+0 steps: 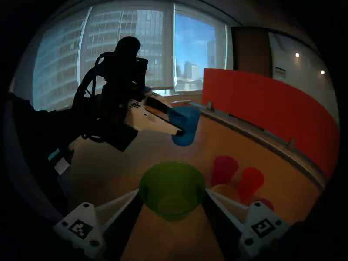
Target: Pour water
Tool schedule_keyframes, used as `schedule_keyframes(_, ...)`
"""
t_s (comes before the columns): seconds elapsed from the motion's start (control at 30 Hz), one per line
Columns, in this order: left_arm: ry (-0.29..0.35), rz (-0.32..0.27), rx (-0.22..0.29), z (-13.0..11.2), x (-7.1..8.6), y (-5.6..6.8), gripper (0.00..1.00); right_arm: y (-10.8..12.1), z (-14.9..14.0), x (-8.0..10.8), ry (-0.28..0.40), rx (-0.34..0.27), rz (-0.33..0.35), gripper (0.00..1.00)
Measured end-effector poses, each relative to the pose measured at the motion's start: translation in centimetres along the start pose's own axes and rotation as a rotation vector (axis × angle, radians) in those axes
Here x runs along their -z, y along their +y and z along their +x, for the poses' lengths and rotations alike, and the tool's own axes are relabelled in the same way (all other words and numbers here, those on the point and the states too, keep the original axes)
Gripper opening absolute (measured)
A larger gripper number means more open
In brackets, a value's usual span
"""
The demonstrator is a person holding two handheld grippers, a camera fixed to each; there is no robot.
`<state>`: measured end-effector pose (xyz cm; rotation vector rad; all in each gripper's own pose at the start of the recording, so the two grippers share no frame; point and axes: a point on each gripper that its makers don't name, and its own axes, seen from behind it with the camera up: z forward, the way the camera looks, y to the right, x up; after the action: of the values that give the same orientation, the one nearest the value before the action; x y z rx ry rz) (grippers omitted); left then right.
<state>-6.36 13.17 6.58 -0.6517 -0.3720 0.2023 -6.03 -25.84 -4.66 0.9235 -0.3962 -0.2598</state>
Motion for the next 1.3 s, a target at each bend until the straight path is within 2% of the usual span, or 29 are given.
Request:
schedule_keyframes(0.33,0.112,-0.002,0.002,4.3,3.4,2.4,0.81,0.1,2.1,2.7,0.069,0.012,-0.042,0.91)
schedule_keyframes(0.6,0.177,-0.018,-0.001,6.7,5.5,4.2,0.81,0.0,3.6,3.9,0.132,0.006,-0.063,0.91)
schedule_keyframes(0.9,0.223,-0.027,-0.005,8.0,6.8,5.5,0.81,0.6,5.2,4.9,0.232,-0.02,-0.089,0.92)
schedule_keyframes(1.1,0.256,-0.025,-0.003,8.7,7.4,6.2,0.81,1.5,6.0,5.5,0.269,-0.015,-0.12,0.92)
schedule_keyframes(1.3,0.29,-0.045,0.008,9.5,7.9,7.3,0.82,1.9,6.5,5.8,0.289,-0.019,-0.123,0.92)
